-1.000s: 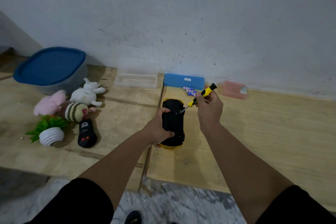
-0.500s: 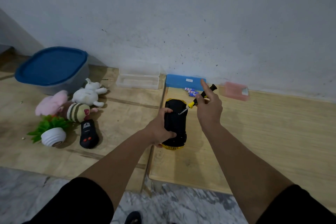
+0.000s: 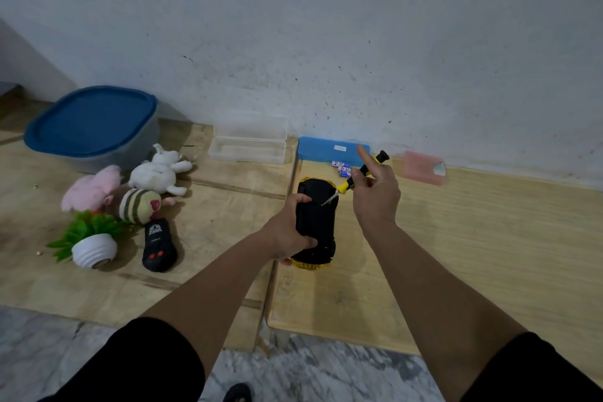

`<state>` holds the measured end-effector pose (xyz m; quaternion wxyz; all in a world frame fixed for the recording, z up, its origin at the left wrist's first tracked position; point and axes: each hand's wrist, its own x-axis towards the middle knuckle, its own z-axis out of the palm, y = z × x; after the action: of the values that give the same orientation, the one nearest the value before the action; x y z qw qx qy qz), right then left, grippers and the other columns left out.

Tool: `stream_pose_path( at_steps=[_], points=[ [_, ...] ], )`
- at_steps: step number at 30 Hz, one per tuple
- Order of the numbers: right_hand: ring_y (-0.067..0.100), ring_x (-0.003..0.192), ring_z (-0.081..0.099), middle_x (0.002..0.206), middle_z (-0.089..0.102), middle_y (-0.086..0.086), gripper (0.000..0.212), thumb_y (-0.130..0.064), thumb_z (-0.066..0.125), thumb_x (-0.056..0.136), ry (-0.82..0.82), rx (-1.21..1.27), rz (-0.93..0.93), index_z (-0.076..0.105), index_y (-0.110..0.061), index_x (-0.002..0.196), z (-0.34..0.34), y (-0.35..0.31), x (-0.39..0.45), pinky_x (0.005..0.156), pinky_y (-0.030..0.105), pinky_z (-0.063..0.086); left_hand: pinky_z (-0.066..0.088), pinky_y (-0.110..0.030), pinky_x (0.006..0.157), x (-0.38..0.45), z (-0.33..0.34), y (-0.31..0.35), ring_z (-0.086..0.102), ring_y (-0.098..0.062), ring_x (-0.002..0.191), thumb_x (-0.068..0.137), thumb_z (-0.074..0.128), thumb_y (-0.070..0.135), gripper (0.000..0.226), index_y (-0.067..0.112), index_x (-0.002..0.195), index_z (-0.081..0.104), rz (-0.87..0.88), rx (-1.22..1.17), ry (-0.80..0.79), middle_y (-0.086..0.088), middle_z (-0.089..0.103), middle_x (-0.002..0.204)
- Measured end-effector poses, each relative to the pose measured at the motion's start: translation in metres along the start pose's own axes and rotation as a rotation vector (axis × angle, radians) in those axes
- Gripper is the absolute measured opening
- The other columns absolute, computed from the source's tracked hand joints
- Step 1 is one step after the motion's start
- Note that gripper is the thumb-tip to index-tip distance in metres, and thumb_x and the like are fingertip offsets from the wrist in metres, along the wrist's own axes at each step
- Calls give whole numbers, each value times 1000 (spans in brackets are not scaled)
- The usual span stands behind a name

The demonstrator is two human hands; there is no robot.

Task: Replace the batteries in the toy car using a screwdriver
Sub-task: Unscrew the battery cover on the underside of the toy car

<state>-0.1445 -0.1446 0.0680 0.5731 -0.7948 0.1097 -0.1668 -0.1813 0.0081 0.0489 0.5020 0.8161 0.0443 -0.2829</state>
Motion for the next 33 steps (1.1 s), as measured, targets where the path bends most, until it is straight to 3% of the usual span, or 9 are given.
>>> stream_pose_path(
  at_steps=[6, 12, 15, 18, 20, 24, 26, 29, 33],
  points=[
    [2, 67, 47, 95, 47, 4, 39, -9, 56, 92, 2, -36, -73, 57, -25, 128, 0, -2, 1, 67, 1, 38, 56, -50, 75, 2, -2, 2, 45, -34, 118, 82, 66, 4, 76, 37, 134, 22, -7, -14, -16, -6, 38, 141],
    [0, 67, 47, 95, 46, 6, 42, -5, 55, 92, -29, -76, -137, 54, -20, 131, -1, -8, 2, 67, -3, 36, 56, -51, 74, 4, -1, 5, 44, -35, 119, 81, 67, 2, 75, 38, 132, 24, -19, -44, -30, -6, 36, 141],
    [7, 70, 48, 92, 49, 6, 61, -5, 55, 92, -95, -161, -227, 35, -33, 142, -1, -10, 2, 67, -1, 36, 56, -52, 73, 4, -1, 4, 43, -34, 118, 81, 66, 0, 75, 37, 131, 25, -36, -89, -44, -5, 35, 140],
    [20, 71, 56, 89, 58, 11, 84, -5, 56, 90, -158, -137, -231, 8, -53, 139, -1, -8, 3, 71, 11, 47, 55, -53, 74, 5, -4, 3, 43, -34, 119, 81, 66, 0, 75, 36, 133, 25, -55, -119, -34, -5, 35, 139],
    [22, 71, 58, 80, 56, 14, 88, -4, 57, 90, -192, -142, -229, 3, -51, 141, -3, -7, 3, 71, 16, 50, 55, -53, 75, 6, -6, 2, 44, -35, 119, 82, 66, 1, 75, 35, 133, 24, -60, -83, -20, -7, 37, 138],
    [9, 74, 57, 77, 53, -6, 82, -2, 57, 89, -283, -160, -234, 11, -37, 148, -8, -10, 6, 67, 4, 41, 56, -52, 75, 6, -6, 1, 45, -34, 118, 82, 66, 2, 75, 35, 134, 24, -61, -49, -13, -8, 38, 138],
    [11, 81, 59, 89, 60, -3, 71, -3, 57, 89, -330, -188, -249, 25, -35, 143, -9, -12, 10, 74, 13, 43, 55, -55, 78, 7, -5, 2, 44, -34, 119, 81, 66, 1, 75, 37, 133, 24, -66, -59, -18, -6, 37, 139],
    [19, 68, 57, 92, 63, 3, 49, -7, 59, 87, -380, -199, -293, 43, -27, 129, -10, -17, 12, 67, 25, 48, 56, -52, 74, 9, -1, 3, 44, -33, 118, 81, 66, 1, 74, 39, 130, 26, -67, -56, -35, -4, 37, 138],
    [17, 69, 59, 90, 59, 3, 35, -21, 69, 83, -347, -144, -286, 54, -22, 114, -6, -20, 11, 60, 9, 45, 55, -42, 60, 10, 5, 4, 47, -34, 114, 81, 67, 4, 72, 39, 129, 26, -63, -59, -29, -6, 40, 136]
  ],
)
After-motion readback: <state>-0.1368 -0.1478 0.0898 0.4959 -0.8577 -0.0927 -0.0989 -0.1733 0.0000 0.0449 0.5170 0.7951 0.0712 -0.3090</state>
